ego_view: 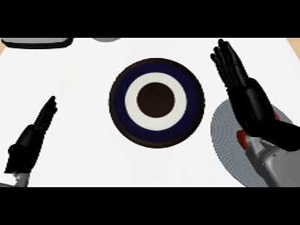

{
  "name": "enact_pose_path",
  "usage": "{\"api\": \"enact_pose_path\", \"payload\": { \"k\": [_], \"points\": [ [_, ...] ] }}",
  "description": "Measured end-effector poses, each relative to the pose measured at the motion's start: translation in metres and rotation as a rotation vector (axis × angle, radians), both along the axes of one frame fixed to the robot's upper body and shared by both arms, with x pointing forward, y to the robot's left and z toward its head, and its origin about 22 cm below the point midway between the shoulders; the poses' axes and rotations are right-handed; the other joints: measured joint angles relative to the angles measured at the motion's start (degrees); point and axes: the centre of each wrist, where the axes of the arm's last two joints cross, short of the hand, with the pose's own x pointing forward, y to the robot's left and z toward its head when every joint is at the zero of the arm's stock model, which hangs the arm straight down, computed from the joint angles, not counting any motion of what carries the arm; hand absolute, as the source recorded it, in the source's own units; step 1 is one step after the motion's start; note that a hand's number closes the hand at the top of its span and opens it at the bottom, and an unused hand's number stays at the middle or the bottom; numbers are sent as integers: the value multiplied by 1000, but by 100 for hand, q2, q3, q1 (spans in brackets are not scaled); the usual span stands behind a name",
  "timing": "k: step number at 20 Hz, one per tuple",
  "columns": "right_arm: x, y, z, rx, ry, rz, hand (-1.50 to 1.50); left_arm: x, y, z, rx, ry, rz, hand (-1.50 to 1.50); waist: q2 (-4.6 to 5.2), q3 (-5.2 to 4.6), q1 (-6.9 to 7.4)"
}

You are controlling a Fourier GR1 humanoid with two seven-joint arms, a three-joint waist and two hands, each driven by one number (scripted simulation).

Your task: Pick the bell pepper from the placemat and place it in the plate

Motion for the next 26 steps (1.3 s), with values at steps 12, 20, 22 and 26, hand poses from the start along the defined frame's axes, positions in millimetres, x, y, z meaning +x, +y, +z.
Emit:
{"api": "enact_pose_path", "payload": {
  "k": [12,20,22,26],
  "points": [
    [7,-162,-34,-198,67,-14,-150,24,-8,12,-169,70,78,0,114,77,-44],
    [-18,-238,-90,-370,88,87,-150,40,-21,19,-205,104,62,0,96,83,93],
    [-17,-249,-90,-448,100,86,-150,42,-24,20,-205,108,64,0,87,82,112],
    [-13,-260,-85,-574,112,95,-150,46,-19,19,-201,114,71,0,65,73,90]
  ]
}}
